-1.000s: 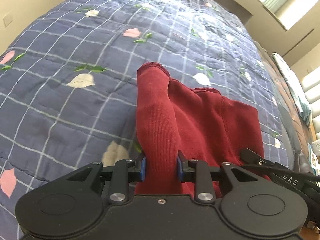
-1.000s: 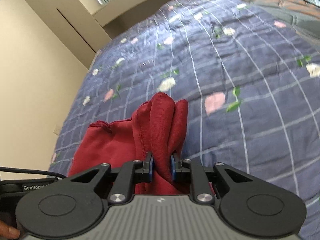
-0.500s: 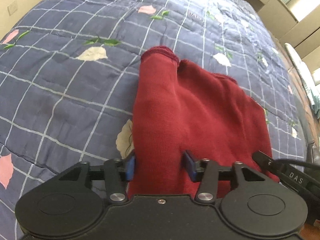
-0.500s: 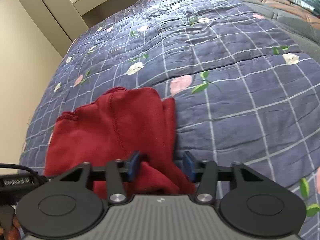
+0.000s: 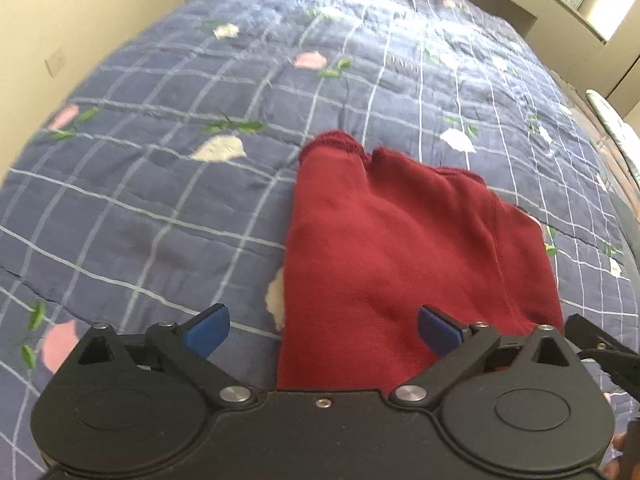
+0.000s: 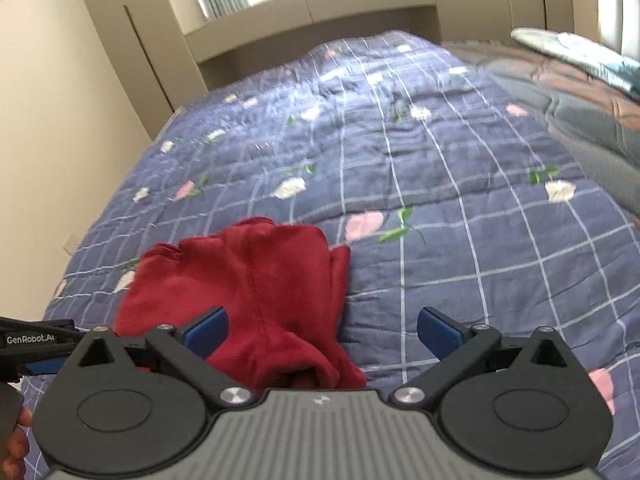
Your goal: Fold small clothes
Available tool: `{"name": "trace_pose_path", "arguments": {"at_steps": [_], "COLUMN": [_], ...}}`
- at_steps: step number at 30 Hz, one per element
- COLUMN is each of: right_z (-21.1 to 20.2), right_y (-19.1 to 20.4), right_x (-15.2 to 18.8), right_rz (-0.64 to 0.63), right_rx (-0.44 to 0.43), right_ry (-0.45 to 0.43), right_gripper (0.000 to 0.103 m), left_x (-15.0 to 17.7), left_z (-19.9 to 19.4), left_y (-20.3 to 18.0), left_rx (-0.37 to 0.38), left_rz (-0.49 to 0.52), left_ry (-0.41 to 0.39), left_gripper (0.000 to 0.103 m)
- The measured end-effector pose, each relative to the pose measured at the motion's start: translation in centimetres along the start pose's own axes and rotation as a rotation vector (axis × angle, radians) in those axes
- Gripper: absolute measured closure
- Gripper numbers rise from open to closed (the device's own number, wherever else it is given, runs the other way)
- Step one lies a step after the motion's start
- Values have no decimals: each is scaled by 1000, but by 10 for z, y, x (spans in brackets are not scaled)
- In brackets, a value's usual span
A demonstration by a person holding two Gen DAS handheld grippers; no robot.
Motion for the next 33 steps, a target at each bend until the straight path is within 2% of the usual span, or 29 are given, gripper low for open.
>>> {"name": "trace_pose_path", "arguments": {"at_steps": [6,13,19,26,33], "right_z": [-53,-141,-228,-323,-377], "right_y": [4,2,5,18,34], "right_x": [10,31,43,57,70], "right_rz": [-49,-139,-186,-210,-200], "right_rx": [-40,-74,-102,-118,-119], "right_ry": [-75,-164,-183,-167,-138], "right_gripper": [0,0,0,0,0], "left_x": [20,66,111,163,206], "left_z": [-44,-114,-186,-274,-356], "left_y": [-4,-14,-26,-32,-34], "left_rx": [-38,-33,-51,-92,-99], "left_rz": [7,-2,-15,-7,58], "left_ry": [-94,-202,-273,-294,-317], "left_gripper": [1,1,1,1,1]}}
Point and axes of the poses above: each gripper's, at about its wrist camera, not at the fingertips, and z roughly the way its jaws point, y to its left, x to its underside, the point moved 2 cm from there along z, roughly the way its jaws point, and after that the axes turned 2 degrees about y, right-handed, at the moved point
